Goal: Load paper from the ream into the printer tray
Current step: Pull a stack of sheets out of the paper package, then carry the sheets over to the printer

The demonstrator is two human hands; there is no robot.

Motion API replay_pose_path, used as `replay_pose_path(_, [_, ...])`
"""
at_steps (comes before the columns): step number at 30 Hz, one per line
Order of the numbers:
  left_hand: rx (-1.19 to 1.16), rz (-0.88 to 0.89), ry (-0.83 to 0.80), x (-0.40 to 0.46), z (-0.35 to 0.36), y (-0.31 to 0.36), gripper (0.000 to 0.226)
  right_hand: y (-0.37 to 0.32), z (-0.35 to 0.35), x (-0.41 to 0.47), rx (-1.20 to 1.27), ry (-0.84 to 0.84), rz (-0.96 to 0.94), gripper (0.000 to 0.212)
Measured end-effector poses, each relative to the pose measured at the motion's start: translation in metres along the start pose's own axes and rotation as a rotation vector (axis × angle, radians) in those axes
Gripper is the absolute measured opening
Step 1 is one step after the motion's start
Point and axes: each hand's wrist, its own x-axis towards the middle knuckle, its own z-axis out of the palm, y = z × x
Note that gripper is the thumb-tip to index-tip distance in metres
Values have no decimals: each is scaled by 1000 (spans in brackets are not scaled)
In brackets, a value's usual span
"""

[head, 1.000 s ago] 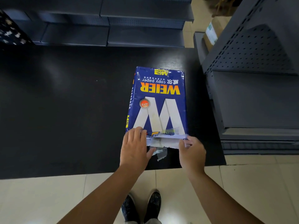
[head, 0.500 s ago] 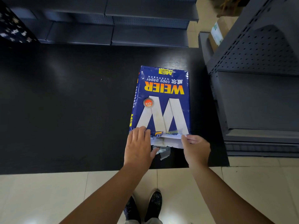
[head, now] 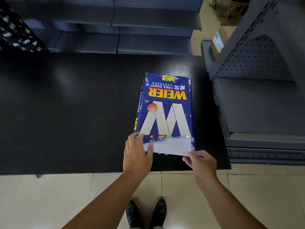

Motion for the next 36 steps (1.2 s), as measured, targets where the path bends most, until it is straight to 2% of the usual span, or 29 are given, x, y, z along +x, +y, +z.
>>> replay_pose_path(2, [-198, -190, 33, -4, -2, 0, 47, 7, -12, -13, -21, -22, -3, 9])
replay_pose_path(4, [-384, -392, -8, -7, -4, -2, 49, 18, -27, -27, -75, -61, 1, 13])
replay_pose_path(7, [-512, -500, -81, -20, -8, -6, 57, 30, -47, -37, -104, -154, 83, 6])
replay_pose_path(8, [-521, -494, -108, -28, -11, -7, 60, 30, -50, -35, -104, -170, 107, 9])
replay_pose_path(11, [-567, -438, -254, -52, -17, -13, 64, 26, -55, -22, -150, -203, 101, 41])
replay_pose_path(13, [-589, -385, -365, -69, -23, -17, 61, 23, -54, -22, -177, -242, 42, 43])
replay_pose_path(16, [-587, -285, -422, -91, -33, -21, 58, 29, -55, -35, -196, -312, -31, 43])
replay_pose_path(22, [-501, -226, -332, -130, -46, -29, 57, 52, -57, -94, -224, -284, -139, 57])
replay_pose_path(29, [-427, -123, -246, -199, -80, -67, 54, 87, -59, -183, -192, -243, -257, 56])
replay_pose_path(32, [-462, -153, -221, -245, -105, -101, 53, 116, -53, -229, -224, -284, -302, 58])
replay_pose_path(36, [-501, -177, -88, -306, -152, -157, 56, 142, -21, -288, -307, -400, -370, 56])
